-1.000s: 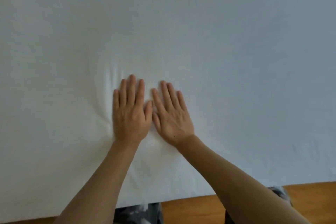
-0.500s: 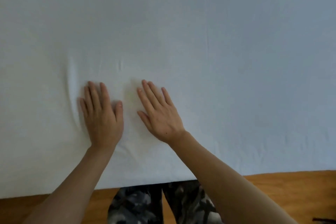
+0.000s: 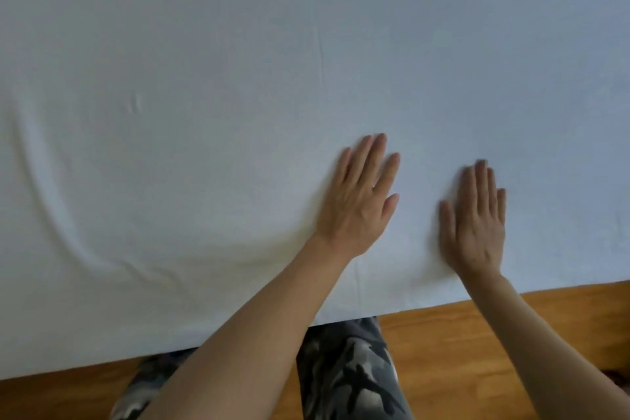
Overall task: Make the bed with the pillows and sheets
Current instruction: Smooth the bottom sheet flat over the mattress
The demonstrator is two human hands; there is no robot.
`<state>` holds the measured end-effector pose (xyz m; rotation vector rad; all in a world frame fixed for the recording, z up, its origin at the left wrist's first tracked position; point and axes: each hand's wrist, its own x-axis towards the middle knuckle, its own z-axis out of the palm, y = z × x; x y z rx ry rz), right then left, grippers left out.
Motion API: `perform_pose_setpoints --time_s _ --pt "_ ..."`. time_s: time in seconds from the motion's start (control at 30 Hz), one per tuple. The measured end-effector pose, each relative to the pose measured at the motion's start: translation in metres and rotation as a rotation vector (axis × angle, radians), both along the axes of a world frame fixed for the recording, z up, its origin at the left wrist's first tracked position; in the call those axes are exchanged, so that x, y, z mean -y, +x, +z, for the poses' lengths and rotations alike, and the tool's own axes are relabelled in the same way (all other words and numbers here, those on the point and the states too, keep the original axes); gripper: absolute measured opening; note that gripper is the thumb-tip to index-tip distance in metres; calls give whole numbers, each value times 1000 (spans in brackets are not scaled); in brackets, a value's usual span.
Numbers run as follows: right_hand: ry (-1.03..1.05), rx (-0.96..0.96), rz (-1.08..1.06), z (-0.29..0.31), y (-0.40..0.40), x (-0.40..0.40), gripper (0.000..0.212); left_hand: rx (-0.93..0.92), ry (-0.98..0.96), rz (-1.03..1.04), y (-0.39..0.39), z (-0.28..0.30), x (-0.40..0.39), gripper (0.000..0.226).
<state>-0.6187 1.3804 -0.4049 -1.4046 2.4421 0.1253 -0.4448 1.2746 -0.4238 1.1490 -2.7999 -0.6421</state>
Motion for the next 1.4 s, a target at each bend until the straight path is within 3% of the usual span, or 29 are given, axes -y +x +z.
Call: perform_pose_setpoints --time_s 0.17,0.43,0.63,0.77,1.0,1.13,1.23,1.4 --pt "-22 24 -117 -14 88 -10 65 8 -41 -111 74 -10 5 56" --pt "-98 36 -72 -20 314 105 69 90 -123 177 288 -14 112 59" --pt "-205 180 292 -32 551 164 66 228 -154 309 519 -14 113 59" --pt "-169 195 498 -34 668 153 59 280 -122 496 609 -11 102 58" --pt "-63 200 730 -29 690 148 60 286 -109 783 645 -10 93 60" --pt "-215 294 691 -15 673 150 57 269 -101 870 632 -2 94 62" --pt "-368 298 460 -1 624 159 58 190 -106 731 590 8 97 63" --pt "-387 59 162 -7 477 187 60 1 -158 352 450 8 111 59"
